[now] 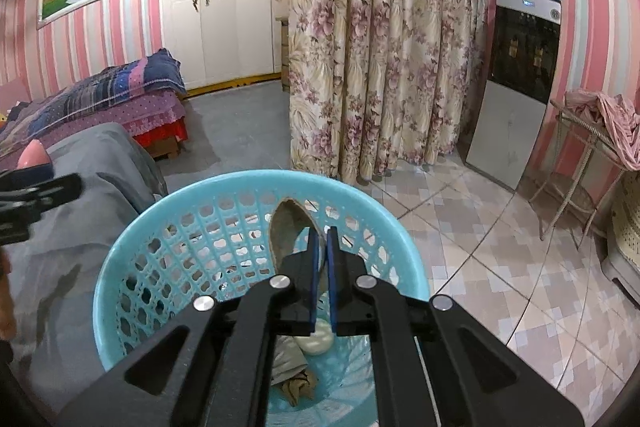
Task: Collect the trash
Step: 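Carry the bag and tube over the blue basket and open both tools, then move both tools back over the table toward the snack wrapper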
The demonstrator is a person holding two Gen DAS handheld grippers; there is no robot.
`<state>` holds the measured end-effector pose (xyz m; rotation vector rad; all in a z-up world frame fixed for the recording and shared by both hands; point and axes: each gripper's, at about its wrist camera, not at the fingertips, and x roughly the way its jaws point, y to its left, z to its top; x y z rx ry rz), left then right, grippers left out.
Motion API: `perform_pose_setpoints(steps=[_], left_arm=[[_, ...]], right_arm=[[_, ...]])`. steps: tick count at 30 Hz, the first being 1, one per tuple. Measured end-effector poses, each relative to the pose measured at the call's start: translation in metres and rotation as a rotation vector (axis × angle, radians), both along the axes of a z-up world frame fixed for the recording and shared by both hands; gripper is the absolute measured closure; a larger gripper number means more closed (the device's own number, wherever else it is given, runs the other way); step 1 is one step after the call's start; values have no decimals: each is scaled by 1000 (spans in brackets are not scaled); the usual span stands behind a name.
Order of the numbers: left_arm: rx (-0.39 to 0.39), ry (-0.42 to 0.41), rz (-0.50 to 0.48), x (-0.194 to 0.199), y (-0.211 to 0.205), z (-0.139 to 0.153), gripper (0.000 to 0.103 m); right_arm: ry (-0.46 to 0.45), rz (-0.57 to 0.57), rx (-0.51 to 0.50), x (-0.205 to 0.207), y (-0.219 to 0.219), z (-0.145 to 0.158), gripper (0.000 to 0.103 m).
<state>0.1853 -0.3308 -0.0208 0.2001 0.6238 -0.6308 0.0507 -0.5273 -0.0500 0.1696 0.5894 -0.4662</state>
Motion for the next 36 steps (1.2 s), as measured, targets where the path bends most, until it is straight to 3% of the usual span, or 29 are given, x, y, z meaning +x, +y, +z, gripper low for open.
perform_pose_setpoints(steps=[1,2,4,7,11,14,22,26,36], left_arm=[[6,-10,4,-2,2,2,9],[12,-18,6,-5,4,3,9],[22,-31,13,-10,11,7,9],[16,-26,28,-15,21,10,8],[28,-42,44,-22,33,17,8],[42,-69,64,-27,44,24,8],[10,-61,154,-26,91,37,6],[-15,-64,207,-25,124,45,6],[28,-96,388,-24,218,56,6]], right_arm=[[7,-3,19,3,-1,-2,89],[8,-7,36,5,-2,-3,65],[3,-22,43,6,-1,-4,40],[14,-27,33,7,3,-5,40],[8,-37,24,5,11,-1,17],[-4,-38,-2,3,21,5,11],[-27,-2,-23,8,51,29,6],[-57,39,-42,13,80,43,5],[-114,217,-41,54,171,72,5]])
